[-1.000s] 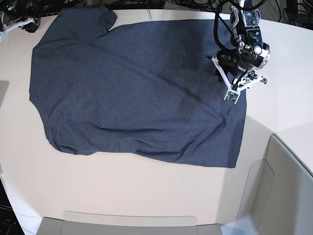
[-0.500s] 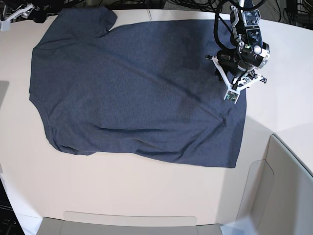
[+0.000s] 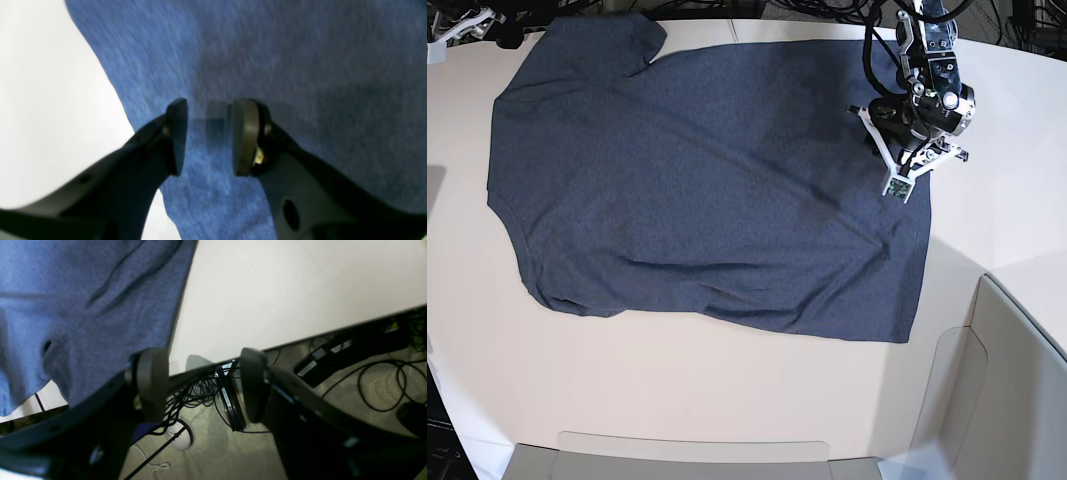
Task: Layout the t-shirt on the table in an organized manner, then fold the t-shirt properly
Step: 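Grasp the shirt corners with both grippers near the collar and shoulder, then pull the grasped shirt corners outward with both grippers to stretch it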
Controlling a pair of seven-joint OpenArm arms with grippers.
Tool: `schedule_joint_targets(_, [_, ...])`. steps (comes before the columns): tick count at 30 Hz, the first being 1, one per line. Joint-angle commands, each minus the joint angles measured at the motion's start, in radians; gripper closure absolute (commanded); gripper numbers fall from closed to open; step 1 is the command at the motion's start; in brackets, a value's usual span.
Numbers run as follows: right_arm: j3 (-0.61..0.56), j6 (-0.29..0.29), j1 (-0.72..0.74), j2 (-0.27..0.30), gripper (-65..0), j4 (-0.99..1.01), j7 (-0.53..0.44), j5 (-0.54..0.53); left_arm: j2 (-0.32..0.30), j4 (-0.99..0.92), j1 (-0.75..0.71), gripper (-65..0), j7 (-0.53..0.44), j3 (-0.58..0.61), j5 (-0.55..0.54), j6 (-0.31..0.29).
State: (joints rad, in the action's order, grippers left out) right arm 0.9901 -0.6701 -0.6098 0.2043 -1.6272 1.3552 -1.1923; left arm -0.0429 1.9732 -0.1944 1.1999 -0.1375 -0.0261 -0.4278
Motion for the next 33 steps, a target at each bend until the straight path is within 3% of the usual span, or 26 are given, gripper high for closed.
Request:
schedule_joint_targets(1, [-0.003,-0.024,0.024,0.013,-33.4,-0.012,-0.026,-0.082,-0.005,0.016,0.009,-20.4,-0.019,0.002,0.001,0.002])
schedule_joint_targets(6, [-0.004,-0.024,0.061,0.01,-33.4,-0.008,-0.024,-0.085,-0.004,0.016,0.009,-20.4,-0.019,0.002,0.001,0.002])
schedule_joint_targets(19, [-0.006,-0.024,0.089,-0.07,-33.4,0.044,-0.024,-0.077,-0.004,0.015,0.009,-20.4,-0.019,0.002,0.001,0.002])
schedule_joint_targets(28, [-0.038,-0.023,0.077,-0.076,-33.4,0.224,-0.024,-0.082,-0.004,0.015,0.008,-20.4,-0.019,0.002,0.001,0.002])
schedule_joint_targets(33, [-0.021,-0.018,0.046,-0.087,-33.4,0.204,-0.026,-0.096,-0.004,0.015,-0.009,-20.4,-0.019,0.002,0.001,0.002])
